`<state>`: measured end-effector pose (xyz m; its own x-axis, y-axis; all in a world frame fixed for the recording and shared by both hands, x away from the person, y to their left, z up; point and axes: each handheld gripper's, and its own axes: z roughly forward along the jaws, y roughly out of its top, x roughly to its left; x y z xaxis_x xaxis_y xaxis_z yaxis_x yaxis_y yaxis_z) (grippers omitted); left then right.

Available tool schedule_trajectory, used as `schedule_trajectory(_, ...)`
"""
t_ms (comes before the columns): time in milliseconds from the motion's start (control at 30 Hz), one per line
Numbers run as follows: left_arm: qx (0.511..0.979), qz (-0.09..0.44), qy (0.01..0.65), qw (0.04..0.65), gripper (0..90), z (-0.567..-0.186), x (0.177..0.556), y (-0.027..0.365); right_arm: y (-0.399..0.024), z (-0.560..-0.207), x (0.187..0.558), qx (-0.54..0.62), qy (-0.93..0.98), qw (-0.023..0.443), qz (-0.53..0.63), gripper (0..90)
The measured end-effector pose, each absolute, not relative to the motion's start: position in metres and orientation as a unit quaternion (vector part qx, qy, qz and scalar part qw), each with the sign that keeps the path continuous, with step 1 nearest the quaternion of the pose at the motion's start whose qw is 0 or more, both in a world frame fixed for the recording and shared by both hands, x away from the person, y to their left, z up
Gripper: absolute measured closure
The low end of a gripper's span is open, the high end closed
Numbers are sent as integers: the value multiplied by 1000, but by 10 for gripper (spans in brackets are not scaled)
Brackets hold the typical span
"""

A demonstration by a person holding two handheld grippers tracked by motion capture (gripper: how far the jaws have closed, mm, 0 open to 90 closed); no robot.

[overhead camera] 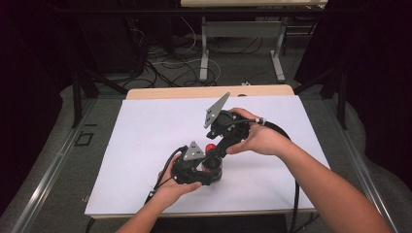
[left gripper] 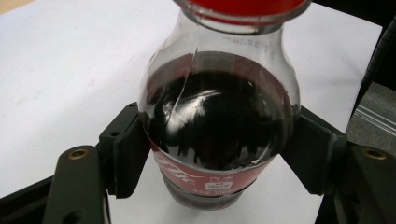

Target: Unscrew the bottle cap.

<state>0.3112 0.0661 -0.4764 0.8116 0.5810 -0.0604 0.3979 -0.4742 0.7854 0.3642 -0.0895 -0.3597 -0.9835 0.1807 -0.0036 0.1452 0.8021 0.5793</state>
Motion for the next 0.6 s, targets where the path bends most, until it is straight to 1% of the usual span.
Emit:
schedule_trajectory(100,849,105,293,427,303,-477,312,66,-90,-357,358,158,941,37,297,397)
schedule_trajectory(167,849,107,293,427,303,-477,312,67,-89,-357,355,205,933,30,295,432)
schedule_trajectory(233,848,107,294,427,303,-477,312,66,-87,-359,353,243,925,23,291,443)
schedule_trajectory(267,849,106,293,426,303,-477,311,66,-86,-360,352,257,922,30,287,445)
schedule_trajectory(333,850,109,291,425,303,-477,311,66,-84,-362,350,286,916,39,280,503)
schedule_trajectory(367,849,108,293,426,303,-477,311,66,-83,-363,349,302,910,39,281,509)
schedule_trajectory(433,849,109,293,427,302,-477,311,66,-80,-364,347,325,896,55,298,551)
schedule_trajectory(500,849,111,292,427,303,-477,312,65,-79,-360,346,342,895,47,283,571)
schedule_trajectory(533,848,114,292,427,303,-478,312,66,-78,-361,345,346,892,59,284,573)
schedule_trajectory(567,848,114,292,427,303,-477,312,66,-77,-360,345,346,892,50,286,573)
schedule_trajectory(600,847,112,294,428,302,-477,312,66,-76,-361,344,350,891,48,286,592)
